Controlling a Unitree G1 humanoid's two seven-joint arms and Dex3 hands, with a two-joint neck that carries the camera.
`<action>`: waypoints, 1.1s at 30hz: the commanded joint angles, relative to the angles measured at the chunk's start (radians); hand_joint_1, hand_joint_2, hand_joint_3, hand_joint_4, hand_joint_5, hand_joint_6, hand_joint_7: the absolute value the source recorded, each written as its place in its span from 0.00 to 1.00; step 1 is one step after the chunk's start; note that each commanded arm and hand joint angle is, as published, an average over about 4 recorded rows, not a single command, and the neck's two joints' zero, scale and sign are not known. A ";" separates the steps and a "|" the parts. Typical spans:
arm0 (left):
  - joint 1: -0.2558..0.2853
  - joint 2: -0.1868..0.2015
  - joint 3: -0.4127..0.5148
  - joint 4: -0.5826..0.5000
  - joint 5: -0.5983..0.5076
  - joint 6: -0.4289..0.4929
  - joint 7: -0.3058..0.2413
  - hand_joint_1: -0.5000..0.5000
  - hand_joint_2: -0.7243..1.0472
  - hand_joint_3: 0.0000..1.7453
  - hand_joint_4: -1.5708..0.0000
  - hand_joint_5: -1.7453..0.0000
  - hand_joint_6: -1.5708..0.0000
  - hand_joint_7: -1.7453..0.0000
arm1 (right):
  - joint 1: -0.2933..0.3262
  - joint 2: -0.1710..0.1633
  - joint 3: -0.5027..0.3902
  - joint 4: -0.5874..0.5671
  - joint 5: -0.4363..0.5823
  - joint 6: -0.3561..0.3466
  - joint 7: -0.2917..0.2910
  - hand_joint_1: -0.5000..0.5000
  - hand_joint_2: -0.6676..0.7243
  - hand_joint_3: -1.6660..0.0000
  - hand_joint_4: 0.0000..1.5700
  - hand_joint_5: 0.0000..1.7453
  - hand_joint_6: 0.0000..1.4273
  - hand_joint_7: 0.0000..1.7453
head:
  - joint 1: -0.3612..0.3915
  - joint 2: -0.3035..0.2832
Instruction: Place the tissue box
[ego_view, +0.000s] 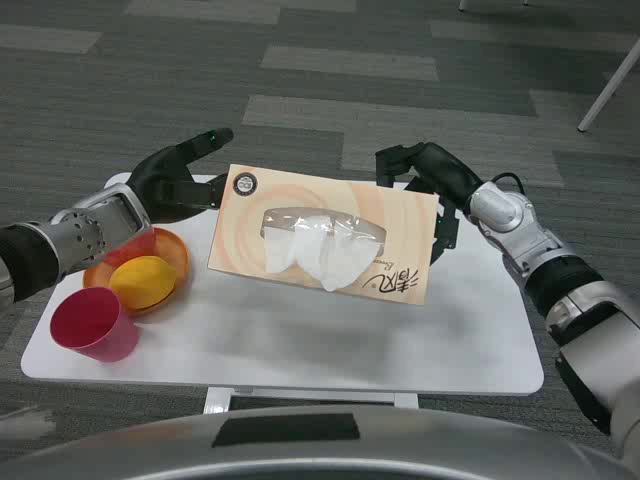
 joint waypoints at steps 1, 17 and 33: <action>-0.018 -0.077 -0.025 -0.038 -0.232 0.050 -0.041 1.00 1.00 0.05 0.86 0.29 1.00 0.92 | -0.065 0.046 0.003 -0.028 0.037 0.003 -0.034 0.25 0.50 0.33 1.00 0.94 0.80 0.85 | 0.008 0.053; -0.018 -0.077 -0.026 -0.038 -0.234 0.050 -0.041 1.00 1.00 0.05 0.86 0.29 1.00 0.92 | -0.065 0.046 0.003 -0.028 0.037 0.003 -0.033 0.25 0.50 0.33 1.00 0.94 0.80 0.85 | 0.003 0.031; -0.007 -0.077 -0.047 -0.035 -0.236 0.051 -0.041 1.00 1.00 0.05 0.86 0.29 1.00 0.92 | -0.052 0.047 0.002 -0.020 0.036 0.003 -0.033 0.25 0.45 0.33 1.00 0.94 0.80 0.85 | 0.002 0.022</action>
